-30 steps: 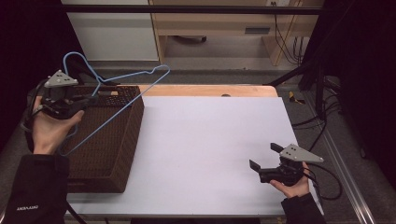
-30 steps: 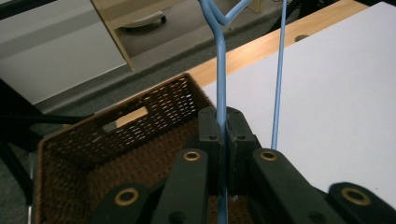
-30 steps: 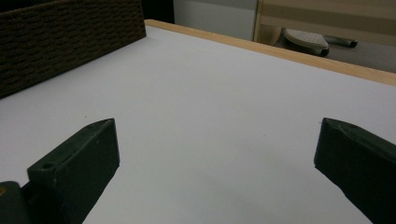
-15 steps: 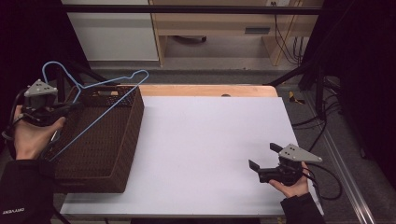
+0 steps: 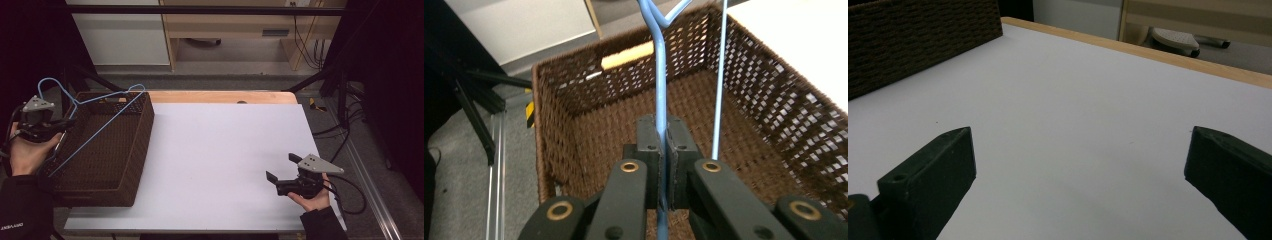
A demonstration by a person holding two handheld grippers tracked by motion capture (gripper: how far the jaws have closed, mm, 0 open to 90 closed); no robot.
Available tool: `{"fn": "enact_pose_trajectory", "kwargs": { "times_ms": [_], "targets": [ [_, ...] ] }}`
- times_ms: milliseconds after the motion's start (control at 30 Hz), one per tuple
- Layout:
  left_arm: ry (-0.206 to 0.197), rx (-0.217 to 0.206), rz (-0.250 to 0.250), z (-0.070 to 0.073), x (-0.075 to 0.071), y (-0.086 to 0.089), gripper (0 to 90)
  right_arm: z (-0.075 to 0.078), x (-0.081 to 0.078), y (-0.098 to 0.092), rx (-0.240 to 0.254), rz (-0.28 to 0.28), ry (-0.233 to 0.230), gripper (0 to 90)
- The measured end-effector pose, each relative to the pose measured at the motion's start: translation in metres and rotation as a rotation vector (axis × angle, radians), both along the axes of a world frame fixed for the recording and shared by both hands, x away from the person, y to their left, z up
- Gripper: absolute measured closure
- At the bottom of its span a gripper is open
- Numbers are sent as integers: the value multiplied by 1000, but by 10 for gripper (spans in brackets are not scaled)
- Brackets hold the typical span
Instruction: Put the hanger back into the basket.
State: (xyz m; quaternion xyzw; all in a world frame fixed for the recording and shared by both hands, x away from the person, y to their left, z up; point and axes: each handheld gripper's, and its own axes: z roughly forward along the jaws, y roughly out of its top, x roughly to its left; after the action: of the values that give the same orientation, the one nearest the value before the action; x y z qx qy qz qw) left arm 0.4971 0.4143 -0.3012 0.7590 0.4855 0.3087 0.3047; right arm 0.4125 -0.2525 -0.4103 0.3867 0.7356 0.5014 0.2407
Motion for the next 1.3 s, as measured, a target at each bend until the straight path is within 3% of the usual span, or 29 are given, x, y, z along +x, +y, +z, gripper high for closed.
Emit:
{"fn": "enact_pose_trajectory", "kwargs": {
  "times_ms": [233,567,767,967,1067,1300],
  "targets": [
    [48,29,15,-22,3,3,873,0,0,0,-1,0,0,5],
    [122,38,29,-61,13,-11,871,-1,1,0,1,-7,4,5],
    [168,35,26,-73,16,-16,871,-1,1,-1,1,-10,3,5],
    [204,64,30,-82,19,-18,861,-1,1,-2,2,-9,1,5],
    [198,61,43,-79,16,-17,743,-1,1,-2,2,-9,1,5],
    [122,-10,20,-59,-2,-16,670,1,1,-3,7,-16,-5,5]
  ]
}}
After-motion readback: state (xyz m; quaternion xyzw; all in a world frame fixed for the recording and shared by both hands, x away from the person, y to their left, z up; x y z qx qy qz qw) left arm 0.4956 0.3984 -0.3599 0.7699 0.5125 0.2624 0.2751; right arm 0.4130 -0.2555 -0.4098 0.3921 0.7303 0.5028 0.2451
